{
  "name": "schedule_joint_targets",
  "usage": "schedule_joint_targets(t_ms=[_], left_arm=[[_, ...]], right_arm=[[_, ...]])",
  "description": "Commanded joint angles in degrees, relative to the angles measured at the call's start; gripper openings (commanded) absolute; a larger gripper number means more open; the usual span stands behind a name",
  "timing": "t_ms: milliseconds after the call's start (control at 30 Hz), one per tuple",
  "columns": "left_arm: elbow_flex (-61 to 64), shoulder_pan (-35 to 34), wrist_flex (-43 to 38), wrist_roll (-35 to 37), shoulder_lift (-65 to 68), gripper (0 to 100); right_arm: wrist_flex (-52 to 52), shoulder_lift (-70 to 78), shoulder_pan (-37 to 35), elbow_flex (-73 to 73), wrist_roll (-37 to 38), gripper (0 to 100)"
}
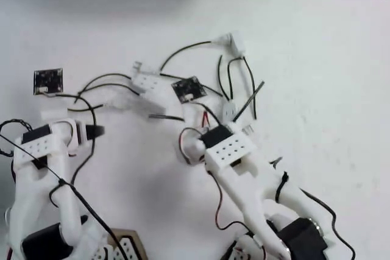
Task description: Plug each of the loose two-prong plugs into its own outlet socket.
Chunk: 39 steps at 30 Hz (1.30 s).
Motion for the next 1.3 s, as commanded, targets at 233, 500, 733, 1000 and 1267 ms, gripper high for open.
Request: schedule_joint_targets(t_ms=[233, 500, 733, 1000, 1267], left_arm=[[-0.26, -0.31, -0.97, 0.26, -2.24, 37], [-0.26, -0.31, -0.97, 0.18, -2.24, 37], [-0.26, -0.22, -0.97, 0.18, -2.24, 37], [-0.18, -0.22, -0.97, 0.18, -2.24, 37], [-0.18, -0.22, -0.97, 0.09, -2.24, 37]], right_arm=[[8.75, -2.24, 5.93, -8.53, 17.76, 20.4], [13.58, -1.63, 11.56, -11.69, 40.53, 20.4], [14.46, -1.63, 8.57, -10.46, 35.69, 20.2], [11.38, -1.71, 2.24, -10.64, 22.86, 8.4], [1.01, -1.71, 1.63, -12.13, 12.84, 1.9]])
